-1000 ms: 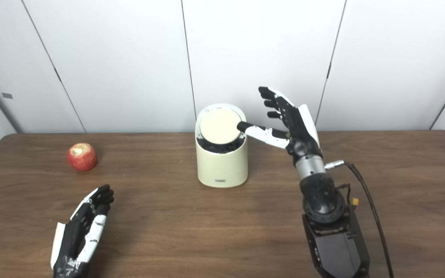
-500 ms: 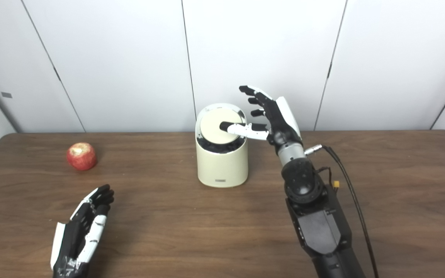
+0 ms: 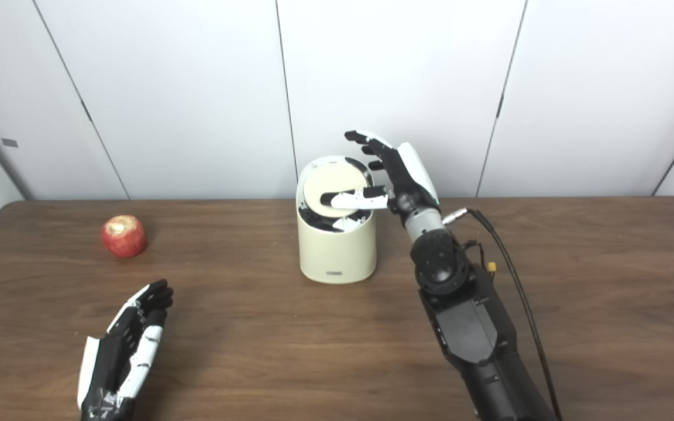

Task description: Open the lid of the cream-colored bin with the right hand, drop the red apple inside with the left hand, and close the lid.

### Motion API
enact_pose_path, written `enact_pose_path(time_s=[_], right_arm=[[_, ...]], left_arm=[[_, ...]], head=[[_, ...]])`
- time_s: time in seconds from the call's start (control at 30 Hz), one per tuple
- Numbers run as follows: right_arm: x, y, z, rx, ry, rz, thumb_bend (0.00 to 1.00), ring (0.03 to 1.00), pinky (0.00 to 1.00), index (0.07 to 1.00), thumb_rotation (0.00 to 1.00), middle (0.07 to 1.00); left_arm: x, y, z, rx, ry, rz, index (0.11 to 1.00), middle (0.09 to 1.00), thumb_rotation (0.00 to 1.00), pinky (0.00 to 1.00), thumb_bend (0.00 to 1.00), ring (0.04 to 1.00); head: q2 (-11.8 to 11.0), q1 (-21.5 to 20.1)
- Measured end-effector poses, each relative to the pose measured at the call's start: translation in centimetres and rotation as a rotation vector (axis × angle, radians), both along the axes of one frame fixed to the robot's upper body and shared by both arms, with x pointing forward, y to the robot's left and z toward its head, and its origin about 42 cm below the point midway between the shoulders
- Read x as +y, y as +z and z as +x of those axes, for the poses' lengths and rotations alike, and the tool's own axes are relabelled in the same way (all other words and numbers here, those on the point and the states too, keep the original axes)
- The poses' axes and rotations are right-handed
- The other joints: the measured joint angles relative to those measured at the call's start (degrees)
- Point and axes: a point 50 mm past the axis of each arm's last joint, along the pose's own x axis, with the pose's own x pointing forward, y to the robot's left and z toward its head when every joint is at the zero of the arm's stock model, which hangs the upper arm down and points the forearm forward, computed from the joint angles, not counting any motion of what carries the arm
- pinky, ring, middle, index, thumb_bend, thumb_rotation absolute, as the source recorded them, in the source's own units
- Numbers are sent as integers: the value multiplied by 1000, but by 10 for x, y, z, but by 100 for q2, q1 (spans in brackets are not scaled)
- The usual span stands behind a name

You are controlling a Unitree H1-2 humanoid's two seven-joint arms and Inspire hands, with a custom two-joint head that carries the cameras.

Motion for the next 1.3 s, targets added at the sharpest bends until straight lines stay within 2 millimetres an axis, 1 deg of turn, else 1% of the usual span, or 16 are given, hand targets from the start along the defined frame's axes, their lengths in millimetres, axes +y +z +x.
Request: enact_pose_path(time_s=[0.13, 0.27, 0.4, 0.53, 0.67, 0.73, 0.8, 0.93, 1.17, 1.23, 1.3], right_arm=[[-5, 0, 1, 0, -7, -16, 884, 864, 771, 817, 202, 878], [-7, -2, 2, 3, -11, -34, 879, 855, 762, 815, 202, 875], [-7, -4, 2, -8, -7, -48, 879, 850, 768, 810, 183, 870], [-6, -2, 2, -28, -2, -58, 896, 849, 768, 805, 165, 866], [-5, -1, 2, -48, 5, -72, 891, 848, 773, 804, 145, 864], [-3, 1, 0, -77, 8, -112, 894, 845, 779, 806, 153, 856], [-1, 4, -2, -116, 14, -170, 911, 847, 788, 806, 109, 849], [5, 8, -6, -173, 24, -253, 928, 862, 803, 819, 79, 857], [9, 21, -8, -254, 57, -406, 959, 864, 786, 838, 8, 869], [9, 23, -8, -266, 61, -427, 963, 865, 789, 840, 1, 872], [9, 24, -8, -270, 65, -433, 945, 866, 793, 837, 39, 870]], left_arm=[[0, 0, 0, 1, 1, 0, 839, 824, 696, 828, 445, 817], [0, 0, 0, 1, 1, 0, 839, 822, 702, 824, 444, 815], [0, 0, 0, 1, 1, 0, 839, 823, 690, 826, 441, 818], [0, 0, 0, 0, 1, -1, 836, 824, 701, 830, 447, 822], [1, 0, 0, 0, 2, -2, 840, 823, 712, 828, 454, 817], [1, 0, 0, 1, 2, -2, 842, 822, 707, 826, 449, 817], [1, 0, 0, 0, 1, -9, 840, 824, 686, 829, 447, 819], [2, 0, 0, -2, 3, -19, 837, 820, 685, 821, 451, 816], [2, 0, 0, -2, 5, -19, 837, 819, 692, 832, 433, 815], [2, 0, 0, -2, 5, -19, 840, 819, 695, 834, 436, 818], [2, 0, 0, -2, 5, -20, 839, 817, 696, 827, 442, 813]], head=[[9, 0], [9, 0], [17, 0], [26, 0], [44, -9], [44, -9], [61, 9], [70, -9], [79, -18], [88, -44], [88, -44]])
